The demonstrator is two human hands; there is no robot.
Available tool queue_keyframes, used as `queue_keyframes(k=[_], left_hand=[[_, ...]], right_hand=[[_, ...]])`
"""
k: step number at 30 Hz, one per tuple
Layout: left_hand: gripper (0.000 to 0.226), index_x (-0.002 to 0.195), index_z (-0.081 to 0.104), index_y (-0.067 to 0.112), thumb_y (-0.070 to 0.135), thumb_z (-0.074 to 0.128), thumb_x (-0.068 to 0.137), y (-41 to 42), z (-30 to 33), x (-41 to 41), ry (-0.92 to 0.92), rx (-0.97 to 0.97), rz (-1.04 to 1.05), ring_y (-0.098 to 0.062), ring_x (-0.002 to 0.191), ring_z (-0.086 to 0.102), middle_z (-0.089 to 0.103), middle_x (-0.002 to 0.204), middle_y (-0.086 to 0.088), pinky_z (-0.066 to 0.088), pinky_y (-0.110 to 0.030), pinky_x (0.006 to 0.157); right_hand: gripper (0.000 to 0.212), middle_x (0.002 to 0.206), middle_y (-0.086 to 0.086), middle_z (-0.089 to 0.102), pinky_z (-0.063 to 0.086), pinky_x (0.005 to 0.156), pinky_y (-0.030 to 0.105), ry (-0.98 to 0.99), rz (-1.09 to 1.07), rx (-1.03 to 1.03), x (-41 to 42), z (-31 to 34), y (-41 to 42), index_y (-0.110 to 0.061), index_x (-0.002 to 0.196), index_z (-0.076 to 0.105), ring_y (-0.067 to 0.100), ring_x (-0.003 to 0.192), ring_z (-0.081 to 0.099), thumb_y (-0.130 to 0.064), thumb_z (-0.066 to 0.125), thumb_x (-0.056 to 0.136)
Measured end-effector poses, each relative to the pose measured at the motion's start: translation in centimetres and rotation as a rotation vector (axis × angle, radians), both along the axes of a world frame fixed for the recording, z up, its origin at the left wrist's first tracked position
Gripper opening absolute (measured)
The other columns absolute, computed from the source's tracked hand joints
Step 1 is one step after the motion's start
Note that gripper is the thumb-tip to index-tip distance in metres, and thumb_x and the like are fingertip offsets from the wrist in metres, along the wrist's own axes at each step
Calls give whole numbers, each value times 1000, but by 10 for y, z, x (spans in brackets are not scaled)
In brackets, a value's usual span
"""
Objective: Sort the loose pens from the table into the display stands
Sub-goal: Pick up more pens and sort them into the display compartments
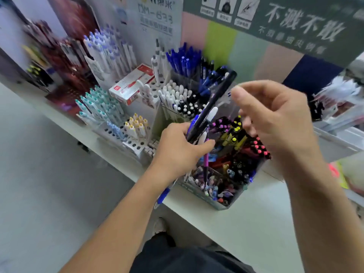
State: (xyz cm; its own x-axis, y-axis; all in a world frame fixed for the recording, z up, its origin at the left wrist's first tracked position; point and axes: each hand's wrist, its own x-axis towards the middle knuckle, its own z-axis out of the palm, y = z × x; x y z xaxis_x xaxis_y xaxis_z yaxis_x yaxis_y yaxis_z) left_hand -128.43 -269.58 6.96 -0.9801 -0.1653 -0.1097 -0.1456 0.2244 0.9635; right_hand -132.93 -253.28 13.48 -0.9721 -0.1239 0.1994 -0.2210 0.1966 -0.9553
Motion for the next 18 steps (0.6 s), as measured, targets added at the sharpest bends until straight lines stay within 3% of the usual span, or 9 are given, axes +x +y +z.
queue_keyframes(k=[3, 5, 7, 8, 10, 11, 13, 15, 18], left_hand=[[35, 61, 55, 15, 23, 82, 81, 0, 1, 2, 8, -74, -32, -18, 46, 45, 53, 50, -1, 42, -29, 48], [30, 70, 60, 6, 23, 81, 82, 1, 2, 2, 15, -55, -59, -22, 48, 46, 59, 58, -15, 48, -36, 49], [27, 75, 63, 4, 22, 82, 82, 0, 0, 1, -6, -19, -66, -34, 49, 53, 63, 64, -18, 57, -47, 52], [26, 72, 63, 7, 22, 82, 82, 0, -1, 0, -17, -1, -62, -34, 49, 53, 61, 61, -15, 57, -47, 51], [31, 64, 59, 12, 20, 83, 82, 0, -3, -3, -36, 56, -54, -21, 44, 45, 54, 54, -4, 47, -34, 44], [33, 62, 57, 13, 18, 82, 83, 2, -3, -4, -52, 99, -54, -15, 41, 44, 53, 52, 0, 42, -28, 43], [31, 64, 58, 10, 17, 81, 84, 9, 0, -8, -93, 189, -74, -13, 36, 44, 55, 48, 2, 40, -26, 39], [30, 62, 61, 11, 17, 80, 84, 20, 4, -12, -103, 242, -106, -13, 34, 43, 57, 48, 0, 38, -25, 37], [38, 50, 62, 22, 18, 82, 83, 35, 5, -18, -93, 290, -130, -14, 36, 42, 60, 55, -6, 37, -24, 38]], right_hand=[[19, 61, -1, 63, 41, 51, 33, 73, 50, 158, -17, 9, -25, -16, 83, 73, 14, 52, 50, -33, 76, 89], [19, 57, -2, 60, 42, 47, 29, 69, 46, 105, -22, 15, -28, -14, 78, 67, 14, 47, 52, -24, 72, 94], [17, 61, -6, 62, 46, 45, 25, 144, -22, 15, -22, 27, -14, -17, 83, 63, 14, 47, 57, -22, 67, 98], [15, 64, -10, 63, 48, 46, 24, 218, -81, -9, -22, 34, -1, -19, 85, 61, 11, 50, 60, -24, 65, 99], [17, 70, -21, 64, 51, 53, 18, 339, -224, 37, -24, 43, 35, -21, 92, 57, 1, 57, 63, -35, 60, 101], [28, 73, -21, 64, 52, 56, 18, 345, -288, 86, -27, 45, 53, -19, 97, 58, -1, 59, 64, -47, 59, 100], [40, 75, -11, 62, 56, 56, 34, 308, -354, 230, -31, 43, 82, -22, 99, 59, 7, 58, 65, -62, 56, 95], [20, 71, -5, 60, 54, 55, 48, 330, -350, 388, -36, 32, 93, -31, 91, 55, 20, 58, 65, -49, 56, 98], [12, 69, -8, 61, 54, 64, 51, 315, -292, 532, -39, 10, 90, -24, 91, 63, 23, 62, 64, -35, 64, 94]])
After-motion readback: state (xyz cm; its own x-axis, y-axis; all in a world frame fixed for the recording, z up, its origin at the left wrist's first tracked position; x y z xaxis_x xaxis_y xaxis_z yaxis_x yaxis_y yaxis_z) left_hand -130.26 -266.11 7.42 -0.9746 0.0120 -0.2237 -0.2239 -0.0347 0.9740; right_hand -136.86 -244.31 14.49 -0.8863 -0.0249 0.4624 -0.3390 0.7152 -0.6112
